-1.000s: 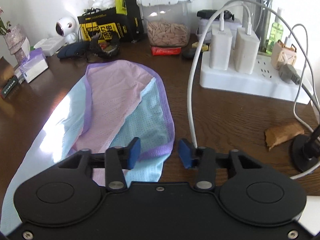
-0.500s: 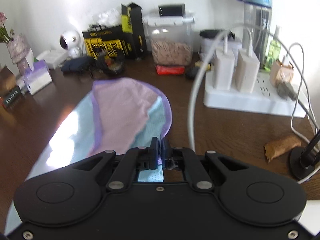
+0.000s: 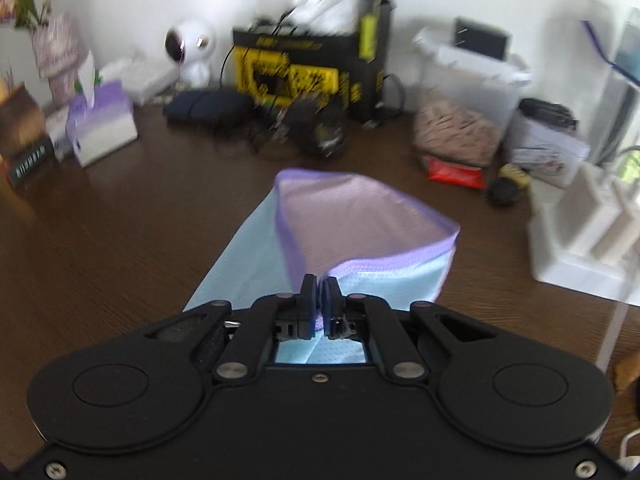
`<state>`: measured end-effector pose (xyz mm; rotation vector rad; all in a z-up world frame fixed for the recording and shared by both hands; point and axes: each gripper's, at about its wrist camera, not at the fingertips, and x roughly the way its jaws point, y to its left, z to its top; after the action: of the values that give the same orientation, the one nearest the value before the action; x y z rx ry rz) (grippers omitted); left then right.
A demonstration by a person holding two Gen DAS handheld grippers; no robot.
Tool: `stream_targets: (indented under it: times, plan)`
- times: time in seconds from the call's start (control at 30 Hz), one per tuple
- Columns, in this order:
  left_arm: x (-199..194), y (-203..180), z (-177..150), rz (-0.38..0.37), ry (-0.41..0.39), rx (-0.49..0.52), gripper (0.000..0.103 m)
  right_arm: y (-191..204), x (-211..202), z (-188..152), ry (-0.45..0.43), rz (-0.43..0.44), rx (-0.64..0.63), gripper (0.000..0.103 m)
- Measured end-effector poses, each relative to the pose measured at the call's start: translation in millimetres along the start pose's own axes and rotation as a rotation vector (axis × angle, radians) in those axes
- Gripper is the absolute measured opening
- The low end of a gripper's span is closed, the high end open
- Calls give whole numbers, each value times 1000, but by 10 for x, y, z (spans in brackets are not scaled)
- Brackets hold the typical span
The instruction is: Fold clothes
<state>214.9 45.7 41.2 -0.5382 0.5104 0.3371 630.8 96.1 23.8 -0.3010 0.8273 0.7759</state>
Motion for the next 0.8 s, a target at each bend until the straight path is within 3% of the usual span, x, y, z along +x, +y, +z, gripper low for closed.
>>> stream_targets:
  times: [0.07,0.13,0.2,0.3,0.5,0.63,0.73,0.8]
  plan:
    - [8,4,-11,-5,10,2,8,42,69,3,19,-13,-25,12]
    - [-1,13,-16,-2,11,-6,12,48,65,16,21,-28,-43,33]
    - [-28,24,-12,6,1,-17,29,7,-47,44,-21,-44,-30,44]
    - [-73,13,13,-4,-34,-18,39,-160,-304,85,-80,-48,-6,65]
    - [-122,-14,82,-69,-43,30,39,-288,-713,-85,-133,-60,-51,65]
    - [-180,58,251,-70,-84,116,39,-201,-1002,-467,-141,-21,-127,65]
    - [-204,187,413,-143,-70,285,42,-117,-1315,-845,-151,65,-222,67]
    - [-201,340,487,-238,-42,438,54,-44,-1595,-1207,-182,141,-323,75]
